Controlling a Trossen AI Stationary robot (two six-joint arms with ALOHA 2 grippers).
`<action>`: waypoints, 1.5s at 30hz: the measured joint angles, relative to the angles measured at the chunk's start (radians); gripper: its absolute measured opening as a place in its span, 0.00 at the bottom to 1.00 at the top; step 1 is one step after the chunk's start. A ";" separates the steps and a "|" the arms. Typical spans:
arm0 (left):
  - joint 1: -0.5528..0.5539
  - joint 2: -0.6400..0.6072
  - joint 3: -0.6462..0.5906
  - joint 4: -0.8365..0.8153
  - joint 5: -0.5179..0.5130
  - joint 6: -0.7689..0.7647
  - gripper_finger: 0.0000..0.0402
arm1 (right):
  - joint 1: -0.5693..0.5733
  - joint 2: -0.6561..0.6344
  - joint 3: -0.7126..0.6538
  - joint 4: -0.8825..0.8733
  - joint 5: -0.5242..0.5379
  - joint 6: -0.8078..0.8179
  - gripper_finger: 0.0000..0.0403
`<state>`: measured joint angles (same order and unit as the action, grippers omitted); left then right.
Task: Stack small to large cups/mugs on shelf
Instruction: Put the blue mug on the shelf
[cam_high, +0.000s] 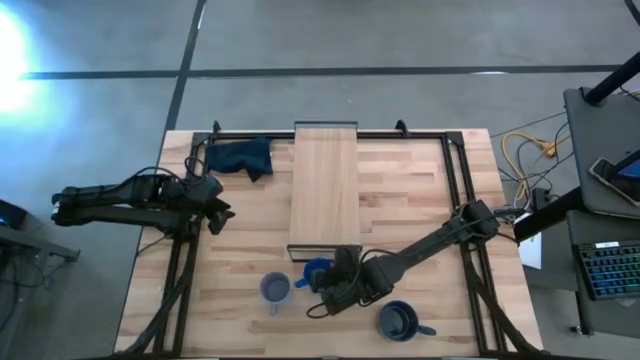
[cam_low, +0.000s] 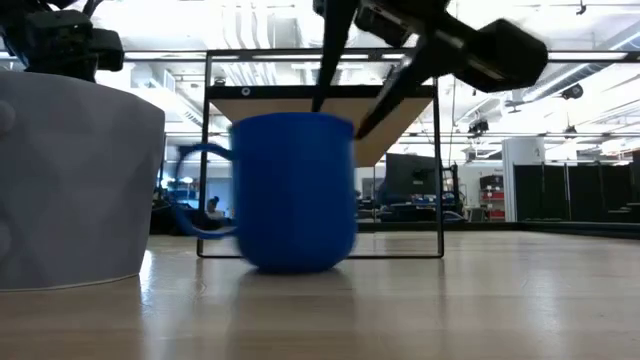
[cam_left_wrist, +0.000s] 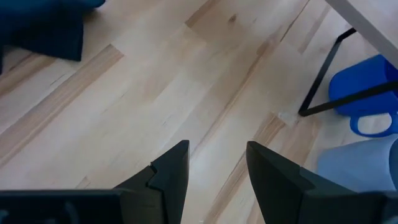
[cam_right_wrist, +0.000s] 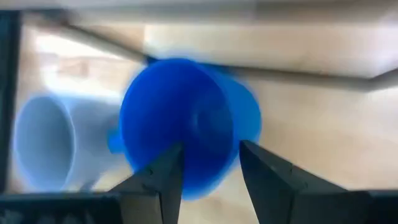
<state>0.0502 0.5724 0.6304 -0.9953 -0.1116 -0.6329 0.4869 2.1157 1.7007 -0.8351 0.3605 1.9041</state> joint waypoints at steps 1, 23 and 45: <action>0.000 -0.001 0.000 0.000 0.000 0.011 0.36 | 0.000 0.005 -0.001 0.001 -0.027 0.018 0.36; 0.000 -0.013 0.000 0.000 -0.002 0.090 0.36 | 0.004 0.020 -0.006 -0.047 -0.024 0.062 0.36; 0.000 -0.011 0.000 0.019 -0.002 0.037 0.36 | 0.068 0.021 -0.006 -0.107 -0.019 0.061 0.03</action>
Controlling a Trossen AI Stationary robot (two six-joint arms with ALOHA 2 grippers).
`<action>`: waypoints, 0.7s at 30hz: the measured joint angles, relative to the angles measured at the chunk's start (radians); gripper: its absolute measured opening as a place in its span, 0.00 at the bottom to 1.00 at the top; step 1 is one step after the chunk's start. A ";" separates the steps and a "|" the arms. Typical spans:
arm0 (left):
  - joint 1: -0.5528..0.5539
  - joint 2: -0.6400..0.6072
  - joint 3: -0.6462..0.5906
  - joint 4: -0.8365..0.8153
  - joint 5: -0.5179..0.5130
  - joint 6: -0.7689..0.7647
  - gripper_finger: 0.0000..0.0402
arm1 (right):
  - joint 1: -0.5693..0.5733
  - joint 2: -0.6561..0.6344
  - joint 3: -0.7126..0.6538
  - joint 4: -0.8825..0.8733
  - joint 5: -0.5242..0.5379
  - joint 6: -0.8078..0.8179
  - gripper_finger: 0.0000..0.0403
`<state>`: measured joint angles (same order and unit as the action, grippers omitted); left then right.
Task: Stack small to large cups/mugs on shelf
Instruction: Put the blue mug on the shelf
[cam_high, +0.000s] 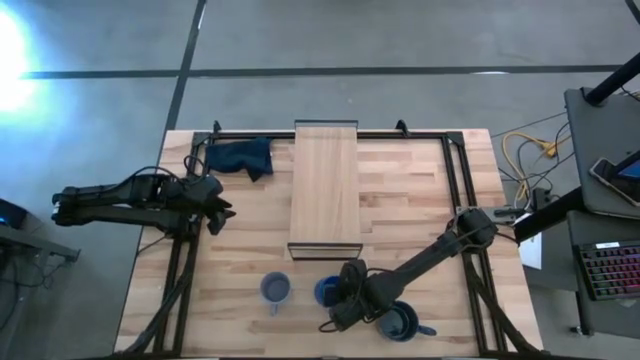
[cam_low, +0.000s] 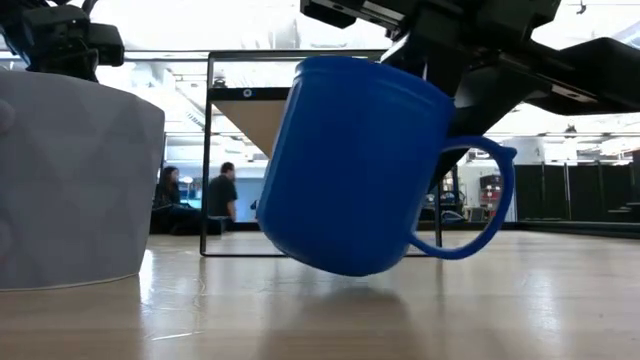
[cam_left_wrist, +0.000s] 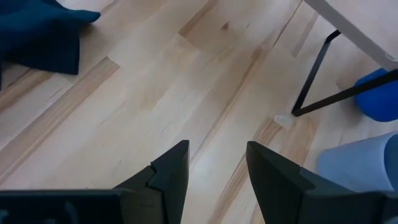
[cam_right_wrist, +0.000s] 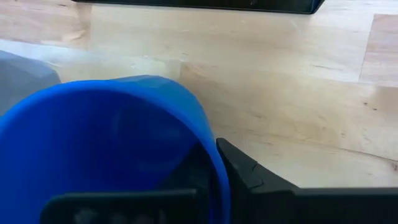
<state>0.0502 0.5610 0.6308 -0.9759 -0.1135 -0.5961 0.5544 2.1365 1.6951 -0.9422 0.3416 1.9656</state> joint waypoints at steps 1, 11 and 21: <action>0.000 0.000 0.000 -0.001 0.000 0.000 0.36 | 0.001 0.000 0.000 0.000 0.000 -0.002 0.03; 0.000 0.011 0.000 0.009 0.000 0.000 0.36 | 0.063 -0.041 0.076 -0.065 0.027 -0.042 0.02; 0.000 0.047 0.000 0.091 0.000 0.011 0.36 | 0.182 -0.055 0.387 -0.646 0.156 0.169 0.03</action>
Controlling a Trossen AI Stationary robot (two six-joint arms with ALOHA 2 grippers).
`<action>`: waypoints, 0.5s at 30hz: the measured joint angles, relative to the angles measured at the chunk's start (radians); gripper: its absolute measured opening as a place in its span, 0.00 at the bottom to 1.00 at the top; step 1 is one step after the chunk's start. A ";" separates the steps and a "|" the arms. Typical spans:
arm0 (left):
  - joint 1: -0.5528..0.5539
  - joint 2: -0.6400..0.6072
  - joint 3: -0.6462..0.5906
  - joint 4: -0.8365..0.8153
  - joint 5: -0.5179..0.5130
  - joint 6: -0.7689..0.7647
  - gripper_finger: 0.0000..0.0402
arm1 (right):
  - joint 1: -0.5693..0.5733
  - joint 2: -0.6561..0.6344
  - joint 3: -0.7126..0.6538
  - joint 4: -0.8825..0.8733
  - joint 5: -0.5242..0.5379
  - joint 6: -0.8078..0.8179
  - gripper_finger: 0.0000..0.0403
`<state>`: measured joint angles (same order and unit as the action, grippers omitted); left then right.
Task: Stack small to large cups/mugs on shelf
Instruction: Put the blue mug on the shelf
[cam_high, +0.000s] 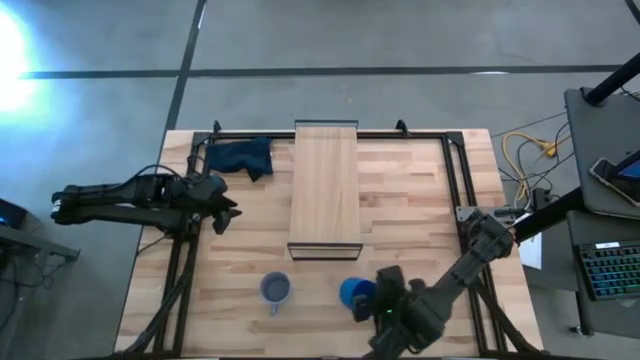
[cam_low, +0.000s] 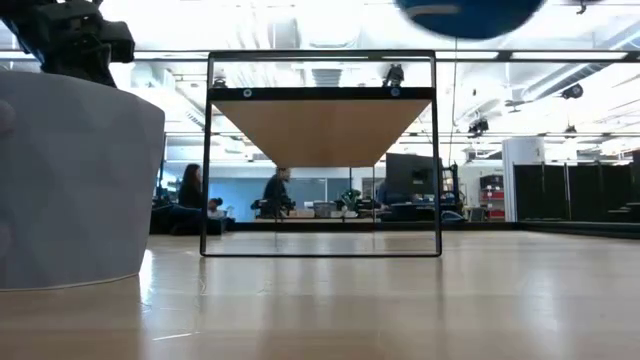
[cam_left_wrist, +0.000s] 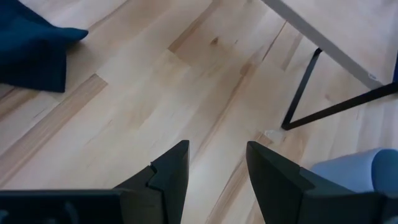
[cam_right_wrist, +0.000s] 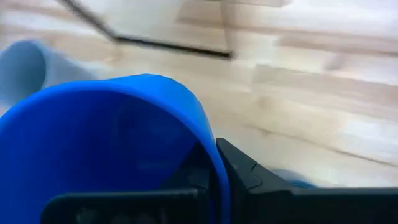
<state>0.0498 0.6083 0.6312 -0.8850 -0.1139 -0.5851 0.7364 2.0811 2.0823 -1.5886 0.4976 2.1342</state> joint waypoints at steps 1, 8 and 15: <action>0.000 0.006 0.000 0.004 0.000 0.009 0.36 | -0.002 -0.004 0.006 0.015 0.005 -0.020 0.03; 0.000 0.050 0.000 0.016 0.011 0.017 0.36 | -0.134 -0.100 -0.018 0.032 0.160 -0.233 0.03; 0.000 0.068 0.000 0.023 0.065 -0.009 0.36 | -0.257 -0.240 0.035 0.075 0.265 -0.513 0.03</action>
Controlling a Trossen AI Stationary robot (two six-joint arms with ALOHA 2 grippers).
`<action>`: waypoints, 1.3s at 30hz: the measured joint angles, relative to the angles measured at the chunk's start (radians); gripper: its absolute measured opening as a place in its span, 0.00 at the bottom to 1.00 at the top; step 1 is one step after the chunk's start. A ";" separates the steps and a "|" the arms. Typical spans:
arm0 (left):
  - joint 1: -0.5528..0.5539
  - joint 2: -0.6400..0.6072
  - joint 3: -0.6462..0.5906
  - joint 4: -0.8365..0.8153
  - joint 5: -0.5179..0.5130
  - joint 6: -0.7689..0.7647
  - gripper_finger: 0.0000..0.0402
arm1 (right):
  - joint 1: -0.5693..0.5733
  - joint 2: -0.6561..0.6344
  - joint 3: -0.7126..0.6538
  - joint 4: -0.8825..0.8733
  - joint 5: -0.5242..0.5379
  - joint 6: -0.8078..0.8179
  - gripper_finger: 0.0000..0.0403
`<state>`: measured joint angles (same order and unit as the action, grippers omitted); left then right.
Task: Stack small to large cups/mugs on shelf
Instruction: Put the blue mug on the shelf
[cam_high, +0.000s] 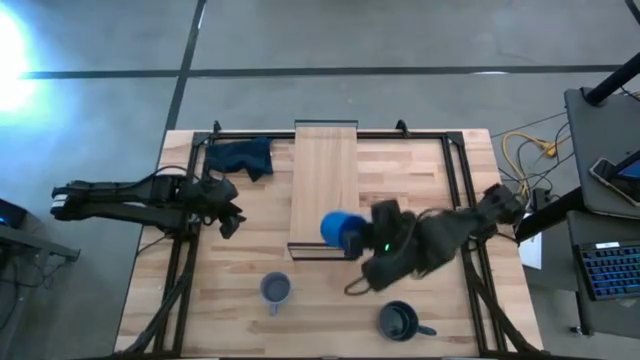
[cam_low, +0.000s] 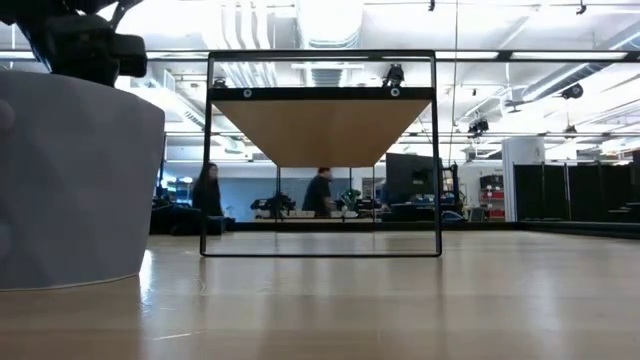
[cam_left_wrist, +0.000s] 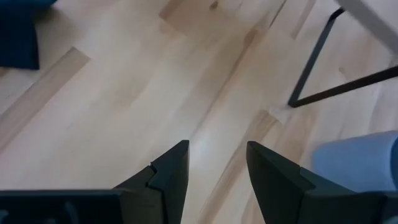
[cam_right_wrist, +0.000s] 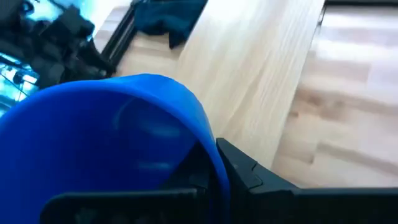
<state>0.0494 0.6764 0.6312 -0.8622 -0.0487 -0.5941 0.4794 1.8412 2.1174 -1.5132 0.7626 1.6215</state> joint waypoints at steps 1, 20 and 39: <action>0.000 0.002 0.000 0.009 0.001 -0.002 0.36 | -0.026 -0.019 0.002 -0.002 -0.006 -0.028 0.03; 0.000 0.040 0.004 0.097 0.056 -0.003 0.36 | -0.661 -0.007 0.158 0.163 -0.423 -0.871 0.03; 0.001 0.088 0.002 0.095 0.074 0.051 0.36 | -0.951 0.232 0.239 0.164 -0.681 -1.121 0.03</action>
<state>0.0502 0.7647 0.6334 -0.7676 0.0255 -0.5429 -0.4719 2.0736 2.3562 -1.3495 0.0814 0.5007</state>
